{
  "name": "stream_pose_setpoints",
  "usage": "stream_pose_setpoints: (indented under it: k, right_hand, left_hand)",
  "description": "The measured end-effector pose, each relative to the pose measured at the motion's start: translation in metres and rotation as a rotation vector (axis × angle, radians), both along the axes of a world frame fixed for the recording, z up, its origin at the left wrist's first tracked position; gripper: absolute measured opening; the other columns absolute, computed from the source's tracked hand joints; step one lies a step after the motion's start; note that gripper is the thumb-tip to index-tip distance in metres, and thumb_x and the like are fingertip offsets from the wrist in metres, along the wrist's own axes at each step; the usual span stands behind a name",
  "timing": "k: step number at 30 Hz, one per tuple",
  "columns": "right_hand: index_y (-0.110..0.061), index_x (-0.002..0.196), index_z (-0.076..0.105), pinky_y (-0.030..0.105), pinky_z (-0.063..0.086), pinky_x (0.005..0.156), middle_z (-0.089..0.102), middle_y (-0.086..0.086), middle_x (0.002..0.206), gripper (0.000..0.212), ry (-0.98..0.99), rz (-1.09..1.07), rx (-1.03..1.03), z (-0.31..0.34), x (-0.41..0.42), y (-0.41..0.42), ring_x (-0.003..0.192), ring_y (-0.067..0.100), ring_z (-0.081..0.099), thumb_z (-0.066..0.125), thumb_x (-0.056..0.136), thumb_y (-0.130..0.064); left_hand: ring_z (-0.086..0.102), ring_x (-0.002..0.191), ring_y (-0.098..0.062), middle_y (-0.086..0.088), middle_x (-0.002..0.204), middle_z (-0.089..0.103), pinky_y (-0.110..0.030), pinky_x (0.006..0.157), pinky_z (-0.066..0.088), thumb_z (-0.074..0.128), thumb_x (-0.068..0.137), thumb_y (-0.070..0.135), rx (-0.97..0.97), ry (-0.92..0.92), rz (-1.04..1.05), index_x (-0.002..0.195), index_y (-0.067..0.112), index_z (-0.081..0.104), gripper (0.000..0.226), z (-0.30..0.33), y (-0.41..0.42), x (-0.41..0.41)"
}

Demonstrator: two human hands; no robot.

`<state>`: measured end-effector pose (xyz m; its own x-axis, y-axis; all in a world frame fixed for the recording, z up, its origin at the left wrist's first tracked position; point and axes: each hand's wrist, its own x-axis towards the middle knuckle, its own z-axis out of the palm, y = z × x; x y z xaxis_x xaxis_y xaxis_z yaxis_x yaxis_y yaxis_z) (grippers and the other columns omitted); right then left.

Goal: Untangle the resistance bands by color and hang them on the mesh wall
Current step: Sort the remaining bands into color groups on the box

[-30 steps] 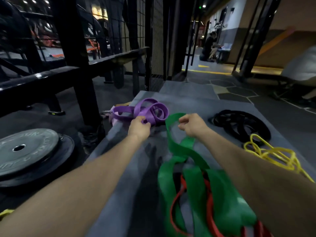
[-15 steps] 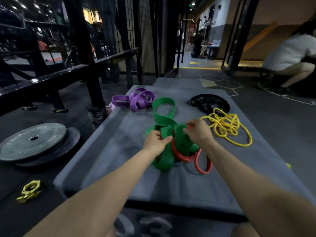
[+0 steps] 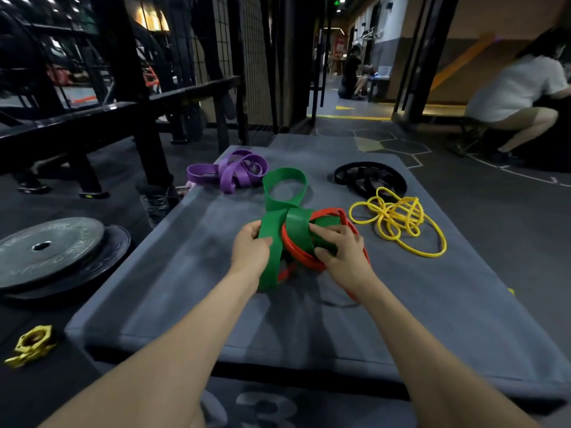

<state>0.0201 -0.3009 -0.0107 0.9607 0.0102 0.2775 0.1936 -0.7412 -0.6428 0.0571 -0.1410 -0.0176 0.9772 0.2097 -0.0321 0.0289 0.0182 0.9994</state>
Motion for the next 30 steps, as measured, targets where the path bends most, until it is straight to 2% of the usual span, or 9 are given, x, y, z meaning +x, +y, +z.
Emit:
stream_pose_setpoints:
  k: [3,9,10,13,16,18,22,26,30]
  right_hand:
    - [-0.032,0.127,0.055,0.008,0.009,0.083,0.042,0.003,0.130,0.045,0.009,0.106,-0.044,0.002,0.006,0.002,0.120,0.026,0.029,0.057,0.088,-0.010]
    - [-0.025,0.120,0.062,0.013,0.018,0.096,0.045,-0.003,0.122,0.044,0.009,0.209,0.037,0.001,0.015,0.003,0.115,0.017,0.032,0.058,0.084,0.001]
    - [-0.023,0.118,0.064,0.020,0.024,0.104,0.047,-0.003,0.119,0.045,0.006,0.220,0.094,0.001,0.016,0.001,0.117,0.019,0.037,0.059,0.082,0.004]
    - [-0.013,0.111,0.067,0.003,0.031,0.094,0.050,0.001,0.108,0.041,-0.011,0.184,0.221,0.004,0.012,-0.006,0.110,0.017,0.046,0.062,0.077,0.010]
    - [-0.011,0.111,0.059,0.023,0.031,0.101,0.046,0.005,0.113,0.044,-0.086,-0.025,0.124,0.002,0.012,-0.009,0.113,0.025,0.041,0.074,0.070,-0.006]
    - [-0.009,0.124,0.044,0.033,0.028,0.105,0.038,0.013,0.128,0.067,-0.016,-0.170,0.132,0.001,0.013,-0.008,0.122,0.030,0.033,0.080,0.068,-0.017]
    - [-0.015,0.147,0.009,0.046,0.022,0.111,0.022,0.021,0.145,0.111,0.293,-0.202,-0.003,-0.010,0.014,-0.005,0.134,0.040,0.023,0.081,0.066,-0.037]
    - [-0.007,0.142,0.019,0.045,0.025,0.108,0.038,0.019,0.139,0.105,0.351,-0.224,-0.095,-0.020,0.020,-0.004,0.130,0.039,0.032,0.079,0.064,-0.046]
    - [-0.006,0.130,0.035,0.040,0.028,0.105,0.037,0.020,0.132,0.082,0.342,-0.202,-0.166,-0.018,0.019,0.002,0.125,0.039,0.032,0.075,0.070,-0.045]
  left_hand:
    - [0.065,0.094,-0.023,-0.007,0.101,0.069,-0.040,0.091,0.051,0.073,0.073,0.040,0.042,0.080,-0.063,0.105,0.011,0.057,0.046,-0.007,0.009,0.002]
    - [0.062,0.098,-0.020,-0.004,0.107,0.064,-0.035,0.093,0.050,0.085,0.052,0.050,0.113,0.146,-0.014,0.113,0.008,0.055,0.080,-0.010,0.009,0.005]
    - [0.065,0.094,-0.023,-0.008,0.103,0.068,-0.041,0.093,0.051,0.087,0.049,0.046,0.043,0.144,-0.042,0.105,0.008,0.063,0.072,-0.007,0.011,0.006]
    - [0.067,0.082,-0.026,-0.015,0.092,0.072,-0.046,0.087,0.054,0.085,0.061,0.018,-0.051,0.095,-0.049,0.090,0.008,0.069,0.034,0.005,0.021,0.008]
    - [0.067,0.066,-0.017,-0.002,0.077,0.073,-0.031,0.072,0.058,0.080,0.066,0.010,-0.070,-0.040,-0.023,0.086,0.011,0.067,0.024,0.016,0.034,0.006]
    - [0.065,0.060,-0.009,0.006,0.066,0.071,-0.024,0.065,0.056,0.077,0.069,0.011,-0.036,-0.107,0.015,0.080,0.016,0.065,0.017,0.019,0.046,0.003]
    - [0.057,0.079,-0.024,-0.012,0.084,0.065,-0.042,0.079,0.049,0.078,0.070,0.034,-0.059,-0.117,0.063,0.071,0.018,0.067,0.020,0.017,0.079,-0.001]
    - [0.058,0.078,-0.022,-0.006,0.080,0.063,-0.034,0.070,0.046,0.075,0.075,0.028,0.236,-0.071,0.301,0.083,0.012,0.061,0.023,0.011,0.100,-0.003]
    - [0.051,0.116,-0.037,-0.020,0.131,0.047,-0.044,0.097,0.041,0.071,0.079,0.028,0.618,0.291,0.425,0.124,0.006,0.048,0.055,0.000,0.114,-0.006]
